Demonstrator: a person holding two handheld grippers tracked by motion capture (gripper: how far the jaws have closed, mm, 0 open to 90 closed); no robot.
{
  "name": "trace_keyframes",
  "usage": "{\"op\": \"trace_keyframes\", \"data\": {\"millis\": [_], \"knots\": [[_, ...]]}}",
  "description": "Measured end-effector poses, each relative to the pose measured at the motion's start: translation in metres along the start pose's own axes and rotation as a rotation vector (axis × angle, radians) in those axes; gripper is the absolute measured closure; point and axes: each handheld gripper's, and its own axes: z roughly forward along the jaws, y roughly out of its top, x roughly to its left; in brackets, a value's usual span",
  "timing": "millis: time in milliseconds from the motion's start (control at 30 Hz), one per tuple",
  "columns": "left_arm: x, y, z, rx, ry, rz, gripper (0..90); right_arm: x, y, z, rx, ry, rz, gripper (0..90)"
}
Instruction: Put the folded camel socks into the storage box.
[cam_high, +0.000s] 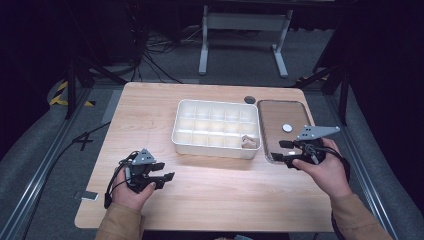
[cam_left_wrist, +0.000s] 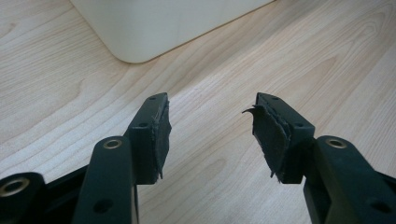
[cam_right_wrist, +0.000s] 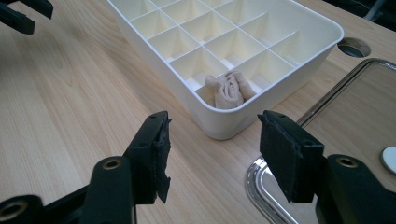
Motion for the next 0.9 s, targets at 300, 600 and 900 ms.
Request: {"op": "trace_keyframes", "data": {"millis": [300,600,900], "knots": [[-0.001,0.001,0.000,-0.004,0.004,-0.003,46.9,0.015,-0.020,-0.001,-0.053,0.000,0.014,41.4],[-0.002,0.001,0.001,-0.001,0.008,0.016,46.8,0.026,-0.029,0.002,-0.040,0.018,-0.014,40.9],[-0.005,0.001,0.005,0.031,-0.010,0.015,46.7,0.032,-0.047,0.020,0.020,0.059,-0.020,39.8]]}}
